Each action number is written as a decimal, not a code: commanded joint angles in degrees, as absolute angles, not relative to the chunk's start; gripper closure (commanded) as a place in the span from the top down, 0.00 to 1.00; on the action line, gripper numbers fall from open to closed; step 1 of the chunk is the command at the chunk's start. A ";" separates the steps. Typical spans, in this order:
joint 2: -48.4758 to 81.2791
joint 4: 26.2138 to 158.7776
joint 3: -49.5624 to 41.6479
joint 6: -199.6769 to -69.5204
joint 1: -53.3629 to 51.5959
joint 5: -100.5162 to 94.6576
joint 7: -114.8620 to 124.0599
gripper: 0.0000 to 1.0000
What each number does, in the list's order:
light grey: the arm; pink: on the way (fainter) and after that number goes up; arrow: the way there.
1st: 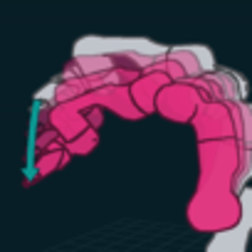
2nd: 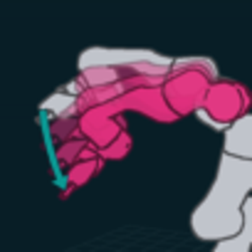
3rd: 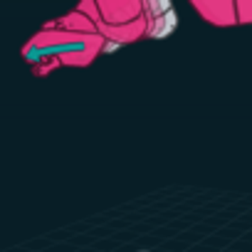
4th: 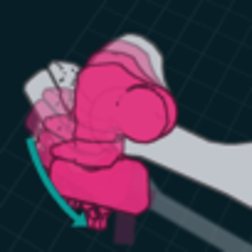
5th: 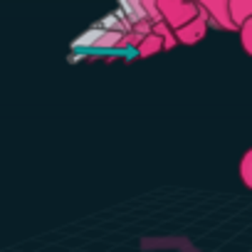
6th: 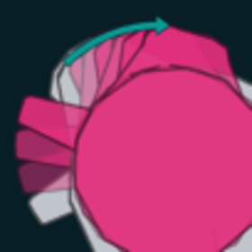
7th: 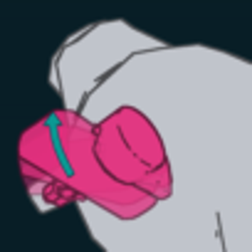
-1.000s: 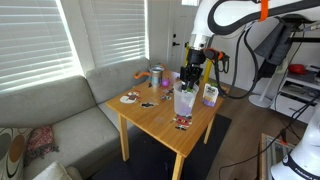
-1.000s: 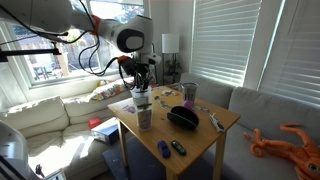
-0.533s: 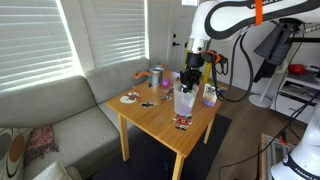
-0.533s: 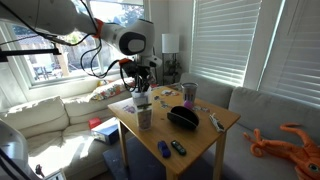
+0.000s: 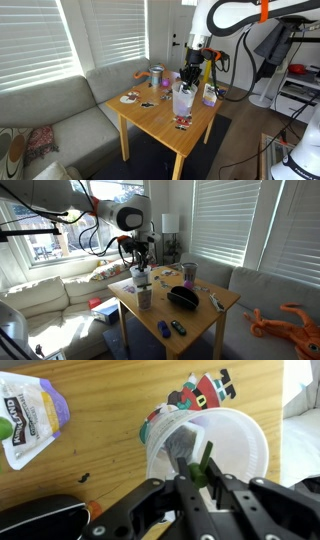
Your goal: Remove the plastic bottles from the bucket
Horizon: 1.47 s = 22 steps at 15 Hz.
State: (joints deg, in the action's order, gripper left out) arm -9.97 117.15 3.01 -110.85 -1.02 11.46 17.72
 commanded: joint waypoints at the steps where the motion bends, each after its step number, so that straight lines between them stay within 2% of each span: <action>1: -12.96 114.96 3.48 -108.23 -1.07 10.27 20.14 0.05; 10: -21.66 108.37 0.85 -100.72 0.44 7.56 14.24 0.05; 22: -24.38 110.01 -10.86 -88.04 2.54 7.51 -11.85 0.05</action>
State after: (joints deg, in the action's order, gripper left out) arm -24.04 109.46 -9.09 -91.75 1.50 7.70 -6.01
